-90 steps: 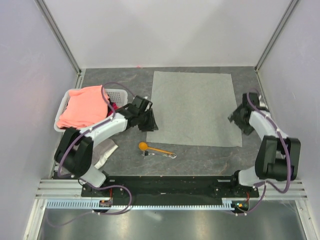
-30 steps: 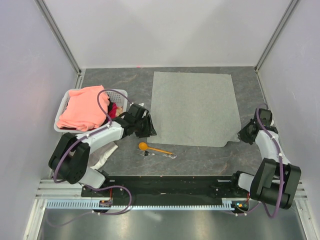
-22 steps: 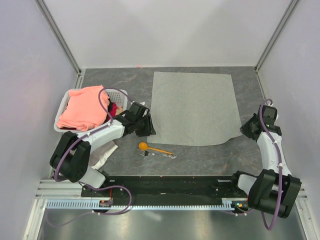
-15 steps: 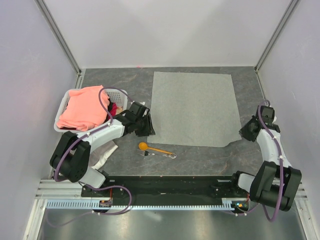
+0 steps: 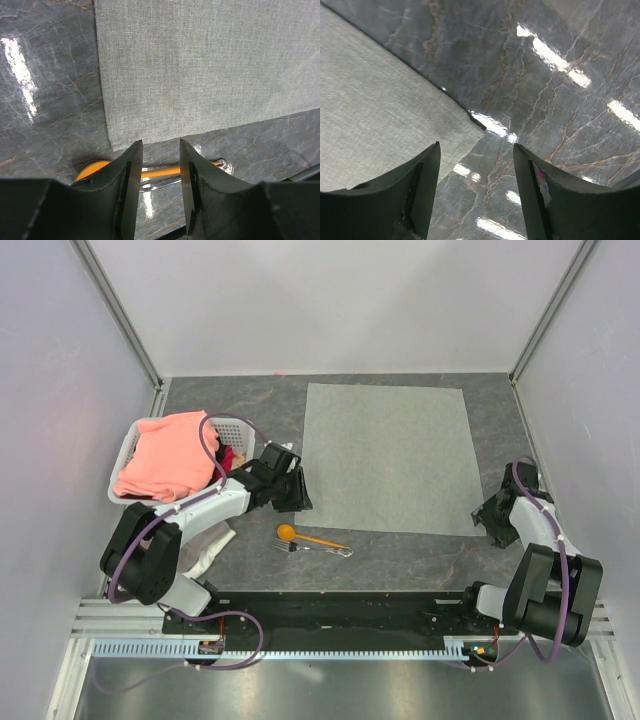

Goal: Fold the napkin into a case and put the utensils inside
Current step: Pick up the flattened napkin from the center of the board.

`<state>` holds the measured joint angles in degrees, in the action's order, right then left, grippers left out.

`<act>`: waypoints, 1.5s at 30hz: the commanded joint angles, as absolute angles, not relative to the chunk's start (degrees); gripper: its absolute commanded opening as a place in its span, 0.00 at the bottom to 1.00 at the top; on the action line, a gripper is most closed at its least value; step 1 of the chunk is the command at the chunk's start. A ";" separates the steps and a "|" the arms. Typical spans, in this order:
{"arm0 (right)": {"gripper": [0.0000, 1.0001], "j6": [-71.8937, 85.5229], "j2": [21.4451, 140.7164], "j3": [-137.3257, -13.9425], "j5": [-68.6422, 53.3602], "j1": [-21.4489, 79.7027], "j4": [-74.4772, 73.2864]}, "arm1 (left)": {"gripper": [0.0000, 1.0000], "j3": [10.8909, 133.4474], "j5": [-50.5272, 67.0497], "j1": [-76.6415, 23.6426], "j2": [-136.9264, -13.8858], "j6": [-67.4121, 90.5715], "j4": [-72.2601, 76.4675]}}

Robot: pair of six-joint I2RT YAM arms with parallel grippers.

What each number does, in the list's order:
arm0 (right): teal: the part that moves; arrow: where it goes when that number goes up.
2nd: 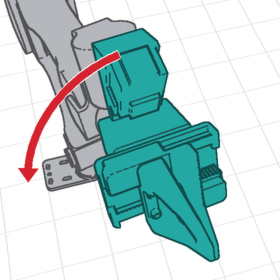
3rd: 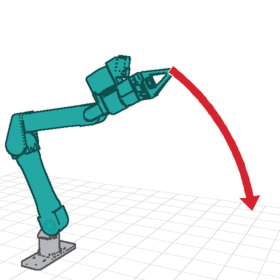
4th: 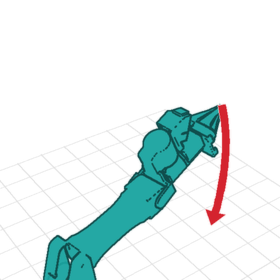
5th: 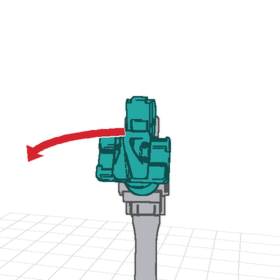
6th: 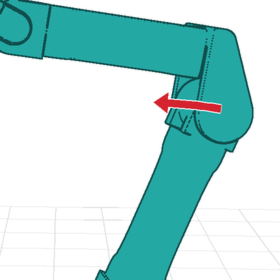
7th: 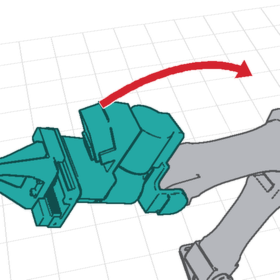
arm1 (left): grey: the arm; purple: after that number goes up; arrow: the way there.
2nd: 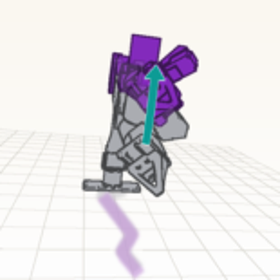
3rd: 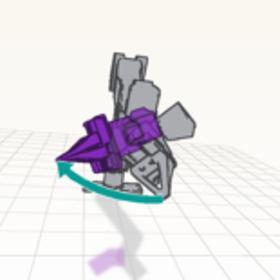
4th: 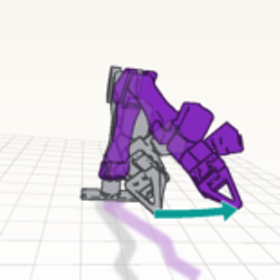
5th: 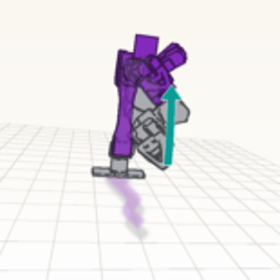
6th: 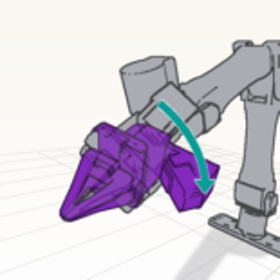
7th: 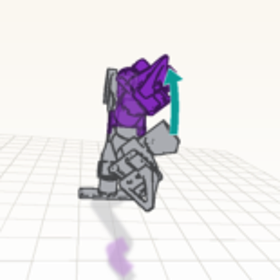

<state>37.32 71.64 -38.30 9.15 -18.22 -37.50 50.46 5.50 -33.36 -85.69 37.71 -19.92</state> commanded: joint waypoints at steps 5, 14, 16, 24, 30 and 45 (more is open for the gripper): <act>0.61 39.73 74.88 -37.18 11.25 -18.11 -34.81 | 0.41 51.77 7.82 -33.57 -84.29 35.51 -16.61; 0.33 40.17 81.29 -34.37 10.55 -18.11 -28.57 | 0.50 49.40 6.68 -33.57 -81.83 36.21 -16.17; 0.14 39.64 81.83 -34.02 8.80 -18.19 -27.51 | 0.50 48.96 6.59 -33.57 -81.91 36.12 -16.26; 0.00 35.42 71.83 -38.40 3.70 -17.84 -30.58 | 0.48 49.04 6.16 -33.84 -83.23 34.81 -17.75; 0.00 34.19 68.21 -41.39 2.37 -16.35 -32.61 | 0.37 52.20 0.27 -37.52 -86.65 32.79 -21.53; 0.00 31.82 67.41 -40.96 1.05 -16.26 -33.05 | 0.37 56.07 -7.38 -39.46 -93.16 33.49 -27.42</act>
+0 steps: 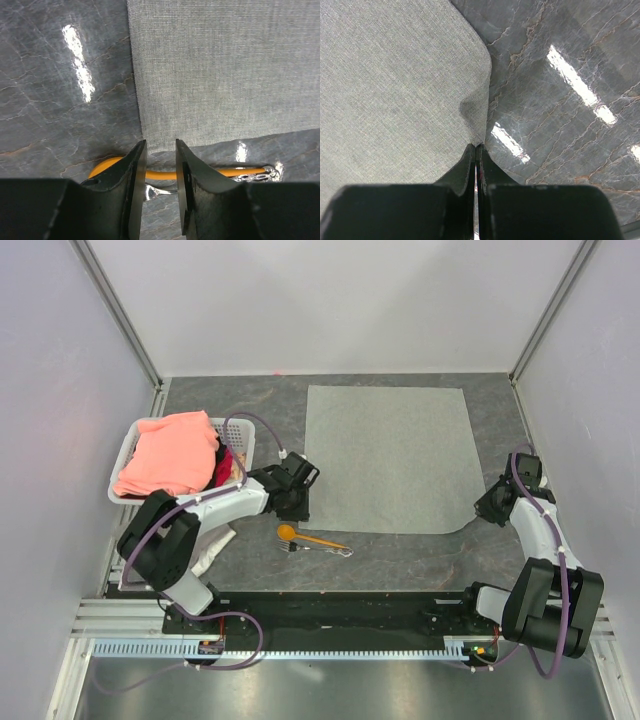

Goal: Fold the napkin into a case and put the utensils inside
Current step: Pick up the flattened napkin from the center of the board.

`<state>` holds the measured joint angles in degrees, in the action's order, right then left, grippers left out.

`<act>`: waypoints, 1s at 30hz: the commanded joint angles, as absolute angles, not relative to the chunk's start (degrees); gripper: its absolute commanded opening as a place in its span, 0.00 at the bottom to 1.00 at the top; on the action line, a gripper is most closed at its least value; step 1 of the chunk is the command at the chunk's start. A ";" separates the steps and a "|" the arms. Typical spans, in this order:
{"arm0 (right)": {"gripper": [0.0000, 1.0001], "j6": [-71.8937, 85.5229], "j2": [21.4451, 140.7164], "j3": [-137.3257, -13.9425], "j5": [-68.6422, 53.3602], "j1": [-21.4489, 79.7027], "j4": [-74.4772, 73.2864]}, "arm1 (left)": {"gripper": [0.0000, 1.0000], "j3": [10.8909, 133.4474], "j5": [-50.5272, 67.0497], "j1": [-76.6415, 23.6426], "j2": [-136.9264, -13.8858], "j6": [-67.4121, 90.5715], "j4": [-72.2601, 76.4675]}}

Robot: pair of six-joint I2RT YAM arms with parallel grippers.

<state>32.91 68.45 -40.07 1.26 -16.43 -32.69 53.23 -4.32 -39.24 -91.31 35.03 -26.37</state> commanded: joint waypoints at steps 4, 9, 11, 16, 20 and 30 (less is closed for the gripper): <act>0.00 31.73 67.32 -40.61 0.88 -16.35 -32.87 | 0.41 56.43 -7.12 -39.81 -95.09 33.75 -27.77; 0.00 32.17 67.41 -40.17 0.62 -16.35 -32.61 | 0.44 55.90 -7.91 -40.34 -95.89 34.10 -27.95; 0.00 32.17 67.24 -39.99 0.70 -16.35 -32.61 | 0.44 55.72 -8.35 -40.60 -96.32 34.28 -28.04; 0.00 32.25 67.06 -39.46 0.97 -16.26 -32.34 | 0.45 56.42 -9.23 -42.80 -98.52 35.24 -29.00; 0.00 32.52 66.80 -39.20 0.44 -16.35 -32.26 | 0.43 57.22 -12.21 -44.47 -101.59 35.95 -31.02; 0.00 31.91 66.62 -38.50 0.61 -16.35 -31.73 | 0.17 56.95 -15.47 -44.74 -103.71 37.44 -30.42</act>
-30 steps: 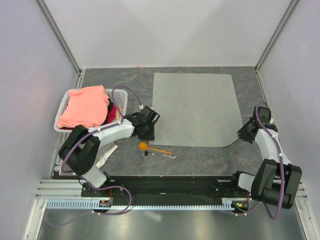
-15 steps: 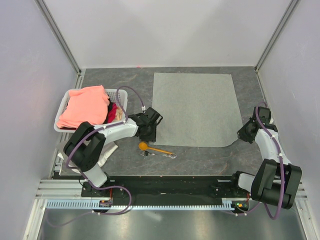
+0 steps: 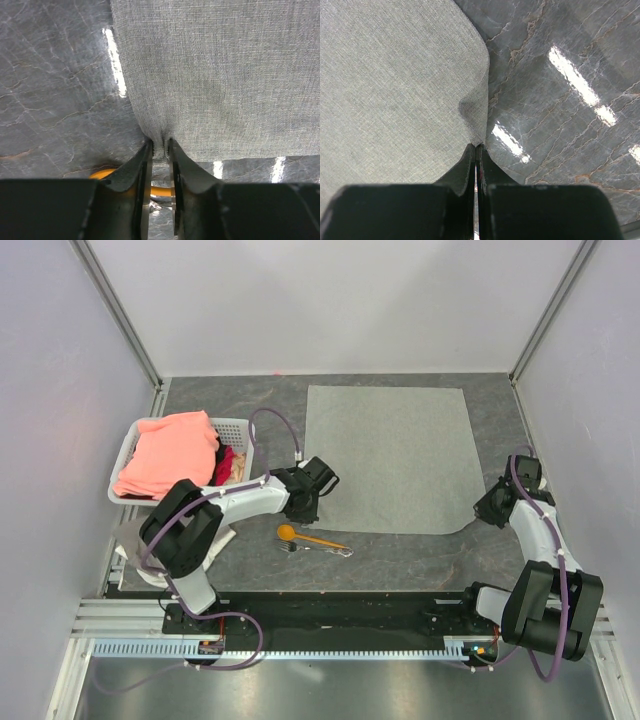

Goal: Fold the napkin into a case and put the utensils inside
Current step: Pick up the flattened napkin from the center of the board, then fold and flatten the napkin at the center of the board.

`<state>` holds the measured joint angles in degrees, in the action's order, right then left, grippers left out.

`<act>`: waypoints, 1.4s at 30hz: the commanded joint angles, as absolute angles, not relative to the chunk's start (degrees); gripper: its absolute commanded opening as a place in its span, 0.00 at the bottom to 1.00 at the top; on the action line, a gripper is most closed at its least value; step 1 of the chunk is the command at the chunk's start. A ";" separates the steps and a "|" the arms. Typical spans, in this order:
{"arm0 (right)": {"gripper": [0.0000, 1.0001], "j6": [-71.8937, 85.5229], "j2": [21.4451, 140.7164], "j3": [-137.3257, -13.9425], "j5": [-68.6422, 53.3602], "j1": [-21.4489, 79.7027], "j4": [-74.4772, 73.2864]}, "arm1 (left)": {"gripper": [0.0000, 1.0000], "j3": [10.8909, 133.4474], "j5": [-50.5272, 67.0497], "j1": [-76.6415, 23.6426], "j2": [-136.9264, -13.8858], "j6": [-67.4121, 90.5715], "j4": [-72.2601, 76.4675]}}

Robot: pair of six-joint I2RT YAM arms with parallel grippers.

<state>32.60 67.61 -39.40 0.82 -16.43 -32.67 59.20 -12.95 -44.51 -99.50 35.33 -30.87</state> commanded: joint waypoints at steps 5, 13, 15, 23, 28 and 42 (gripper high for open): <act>0.00 31.20 66.10 -38.93 1.14 -16.35 -31.64 | 0.07 57.30 -16.17 -44.74 -98.72 36.65 -29.62; 0.00 31.38 59.78 -43.67 0.79 -16.35 -33.31 | 0.02 59.41 -12.75 -44.65 -85.27 33.58 -30.85; 0.00 31.29 58.19 -44.82 1.05 -16.35 -34.53 | 0.02 59.76 -12.13 -44.65 -81.06 32.96 -31.02; 0.00 28.75 49.67 -52.46 1.41 -16.26 -39.19 | 0.02 61.78 -10.99 -44.65 -68.13 32.26 -33.49; 0.00 27.51 43.86 -66.24 5.27 -16.35 -44.29 | 0.02 65.73 -13.62 -44.65 -55.75 29.36 -30.86; 0.00 28.12 52.64 -96.08 8.62 -15.38 -42.56 | 0.02 89.81 -16.08 -44.47 -62.37 24.43 -25.75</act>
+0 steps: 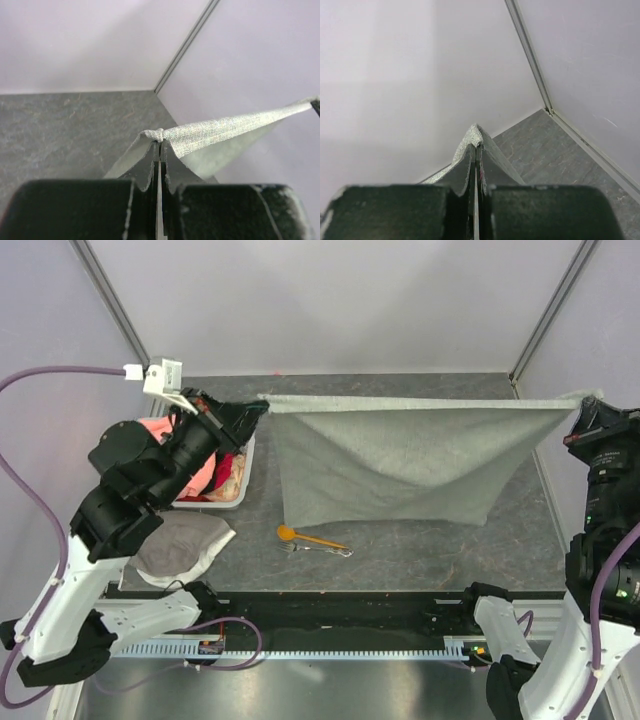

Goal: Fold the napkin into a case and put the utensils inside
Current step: Fold and flatten the napkin at the center of the board.

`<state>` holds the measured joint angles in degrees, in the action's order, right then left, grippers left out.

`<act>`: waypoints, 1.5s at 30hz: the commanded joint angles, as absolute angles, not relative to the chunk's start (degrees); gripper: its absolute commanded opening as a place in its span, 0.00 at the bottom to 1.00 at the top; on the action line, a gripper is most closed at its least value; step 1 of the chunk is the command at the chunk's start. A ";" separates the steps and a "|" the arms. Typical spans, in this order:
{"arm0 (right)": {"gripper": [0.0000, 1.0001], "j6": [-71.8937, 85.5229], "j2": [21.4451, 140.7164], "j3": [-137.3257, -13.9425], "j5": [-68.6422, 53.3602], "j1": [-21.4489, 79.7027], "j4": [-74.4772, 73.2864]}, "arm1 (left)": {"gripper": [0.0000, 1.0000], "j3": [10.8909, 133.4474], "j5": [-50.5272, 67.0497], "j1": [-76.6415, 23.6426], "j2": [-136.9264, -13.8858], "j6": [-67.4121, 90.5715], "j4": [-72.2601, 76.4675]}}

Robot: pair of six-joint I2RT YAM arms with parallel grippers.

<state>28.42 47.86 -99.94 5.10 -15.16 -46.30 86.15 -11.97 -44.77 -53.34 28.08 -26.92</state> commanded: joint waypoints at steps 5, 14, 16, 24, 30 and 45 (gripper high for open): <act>0.00 29.35 60.18 -87.56 5.63 -15.38 -29.84 | 0.02 96.67 -13.90 -38.16 -75.48 25.83 -24.52; 0.00 29.71 83.89 -87.52 1.95 -15.21 -12.66 | 0.02 108.70 -1.42 -24.09 -101.93 26.28 -14.60; 0.00 30.06 87.96 -88.68 1.84 -14.94 -8.91 | 0.02 116.49 4.55 -21.81 -108.08 27.24 -14.41; 0.00 28.57 107.04 -96.15 0.09 -12.31 -3.69 | 0.02 130.52 13.62 -20.30 -131.19 28.39 -9.50; 0.00 27.86 112.41 -95.80 -2.29 -11.16 -1.58 | 0.02 130.69 15.20 -18.11 -137.28 30.59 -5.46; 0.00 32.78 99.94 -73.23 -0.88 -10.46 -10.80 | 0.02 119.64 18.28 -15.82 -132.55 28.65 -22.05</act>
